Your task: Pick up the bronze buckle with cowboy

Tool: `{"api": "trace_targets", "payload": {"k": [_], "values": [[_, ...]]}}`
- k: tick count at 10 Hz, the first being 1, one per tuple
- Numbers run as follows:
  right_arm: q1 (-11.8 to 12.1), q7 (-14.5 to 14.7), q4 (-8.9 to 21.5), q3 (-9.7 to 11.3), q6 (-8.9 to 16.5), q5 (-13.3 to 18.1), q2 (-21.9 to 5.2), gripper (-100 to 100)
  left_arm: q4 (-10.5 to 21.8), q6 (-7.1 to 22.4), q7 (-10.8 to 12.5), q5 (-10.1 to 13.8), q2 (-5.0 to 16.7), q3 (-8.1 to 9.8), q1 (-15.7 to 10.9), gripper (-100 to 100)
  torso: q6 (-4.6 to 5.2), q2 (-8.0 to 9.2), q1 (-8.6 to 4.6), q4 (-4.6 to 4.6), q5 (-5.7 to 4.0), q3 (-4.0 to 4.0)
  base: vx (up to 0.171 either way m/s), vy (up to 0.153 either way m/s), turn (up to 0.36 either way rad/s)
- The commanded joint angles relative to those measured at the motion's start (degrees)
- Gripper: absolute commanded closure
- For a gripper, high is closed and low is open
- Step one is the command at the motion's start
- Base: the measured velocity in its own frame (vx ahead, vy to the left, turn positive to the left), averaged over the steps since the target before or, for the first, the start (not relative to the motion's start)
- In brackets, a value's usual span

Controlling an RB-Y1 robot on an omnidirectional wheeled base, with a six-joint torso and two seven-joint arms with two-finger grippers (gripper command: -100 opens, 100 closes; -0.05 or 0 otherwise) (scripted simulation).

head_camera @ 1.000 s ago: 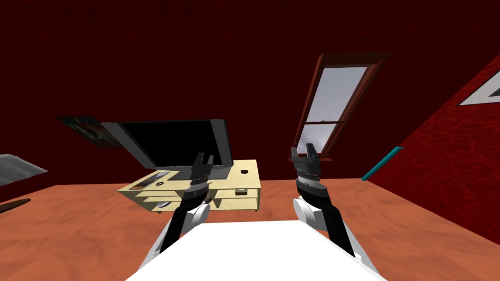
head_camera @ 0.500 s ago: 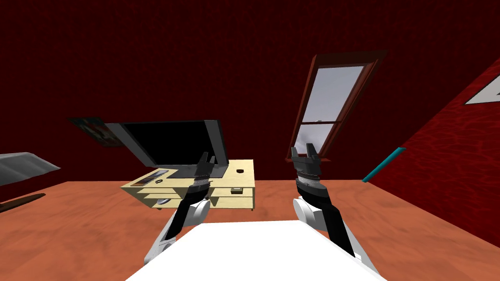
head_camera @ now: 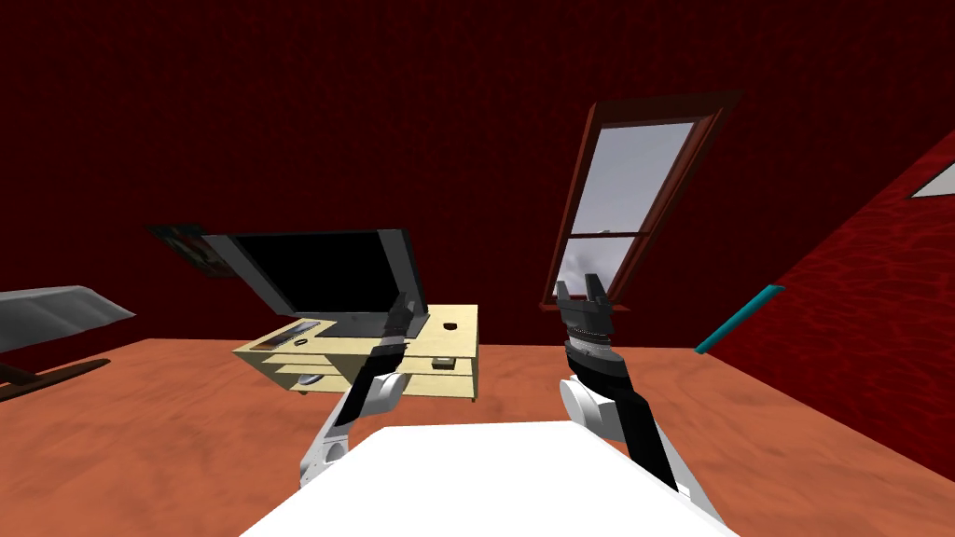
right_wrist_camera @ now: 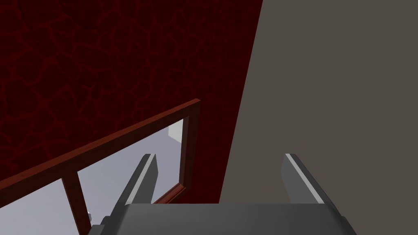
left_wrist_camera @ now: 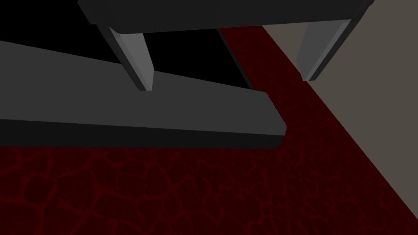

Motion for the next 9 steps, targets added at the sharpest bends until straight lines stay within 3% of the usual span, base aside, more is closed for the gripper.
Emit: {"api": "trace_targets", "payload": {"k": [1, 9], "values": [[0.0, 0.0, 0.0, 0.0, 0.0, 0.0, 0.0, 0, 0.72, 2.68, -0.76, 0.25, -0.11, 0.36, -0.8, -100, 0.0, 0.0, 0.0, 0.0, 0.0, 0.0, -0.007, -0.168, 0.028], [0.01, 0.0, -0.01, -0.01, 0.0, 0.0, -0.01, 0, 10.84, 16.43, -5.95, 2.08, 0.63, 4.25, -7.79, -100, 0.0, -0.27, 0.19, -0.06, 0.02, -0.16, 0.024, -0.152, 0.034]]}}
